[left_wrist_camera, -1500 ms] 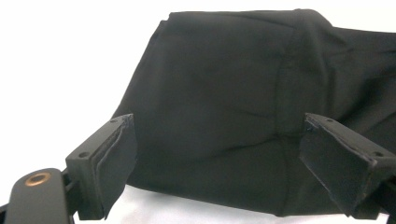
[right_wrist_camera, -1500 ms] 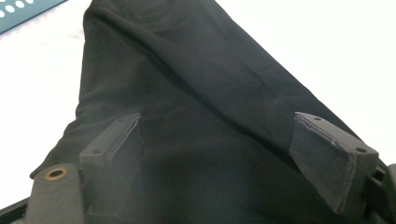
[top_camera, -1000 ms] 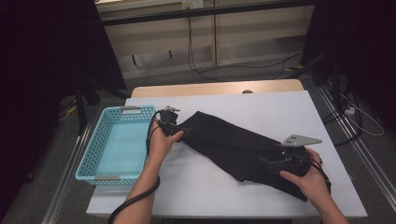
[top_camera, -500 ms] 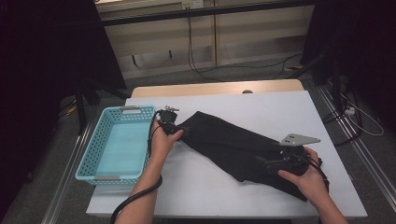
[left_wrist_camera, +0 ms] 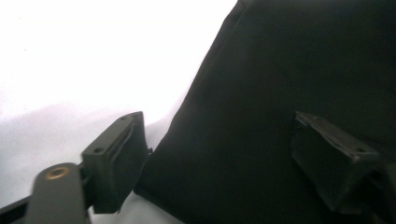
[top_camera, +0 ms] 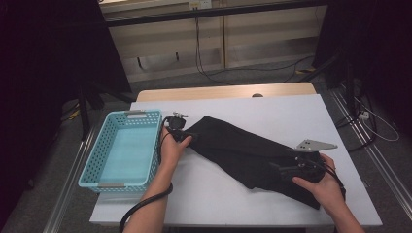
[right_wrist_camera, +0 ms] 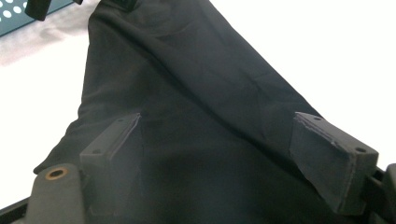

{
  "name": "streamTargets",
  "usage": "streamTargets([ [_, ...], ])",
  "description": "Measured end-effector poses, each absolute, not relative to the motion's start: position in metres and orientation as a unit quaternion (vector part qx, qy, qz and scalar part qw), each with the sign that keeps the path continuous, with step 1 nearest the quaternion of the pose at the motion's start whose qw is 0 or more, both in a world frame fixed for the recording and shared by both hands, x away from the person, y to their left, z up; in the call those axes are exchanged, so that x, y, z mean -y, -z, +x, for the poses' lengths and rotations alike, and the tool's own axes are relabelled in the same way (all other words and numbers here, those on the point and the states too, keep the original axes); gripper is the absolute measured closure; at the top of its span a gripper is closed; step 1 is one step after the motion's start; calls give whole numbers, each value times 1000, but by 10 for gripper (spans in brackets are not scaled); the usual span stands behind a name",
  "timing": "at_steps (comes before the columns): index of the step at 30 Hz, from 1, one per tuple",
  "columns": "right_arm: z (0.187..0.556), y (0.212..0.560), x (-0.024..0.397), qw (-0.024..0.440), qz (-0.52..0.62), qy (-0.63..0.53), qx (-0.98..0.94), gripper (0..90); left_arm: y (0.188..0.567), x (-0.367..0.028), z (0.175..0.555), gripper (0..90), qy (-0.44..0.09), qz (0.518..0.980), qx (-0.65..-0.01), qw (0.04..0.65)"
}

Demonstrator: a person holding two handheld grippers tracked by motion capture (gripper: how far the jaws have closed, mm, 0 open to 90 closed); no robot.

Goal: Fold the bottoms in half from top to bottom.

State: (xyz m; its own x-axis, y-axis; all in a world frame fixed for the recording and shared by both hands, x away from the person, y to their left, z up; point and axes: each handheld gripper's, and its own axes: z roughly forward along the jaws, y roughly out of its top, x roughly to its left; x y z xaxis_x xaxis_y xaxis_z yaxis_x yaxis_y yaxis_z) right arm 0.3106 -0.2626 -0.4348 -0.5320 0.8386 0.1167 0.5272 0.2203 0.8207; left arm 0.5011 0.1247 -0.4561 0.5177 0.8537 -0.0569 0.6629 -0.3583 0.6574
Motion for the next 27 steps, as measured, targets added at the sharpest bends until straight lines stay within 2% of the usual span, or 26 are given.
streamTargets([
  [3, 310, 435, 265, 181, 455, -436, -755, 179, 453, -125, 498, 334, -145, 808, -477, 315],
  [7, 310, 436, 266, 182, 457, -433, -756, 180, 451, -122, 495, 537, -127, 808, -481, 316],
  [12, 311, 436, 266, 182, 458, -435, -754, 180, 446, -120, 498, 767, -85, 803, -502, 311],
  [20, 311, 436, 270, 179, 462, -440, -750, 178, 437, -120, 499, 836, -62, 803, -503, 313],
  [27, 311, 438, 272, 177, 462, -434, -753, 163, 417, -131, 506, 846, -56, 800, -505, 319],
])
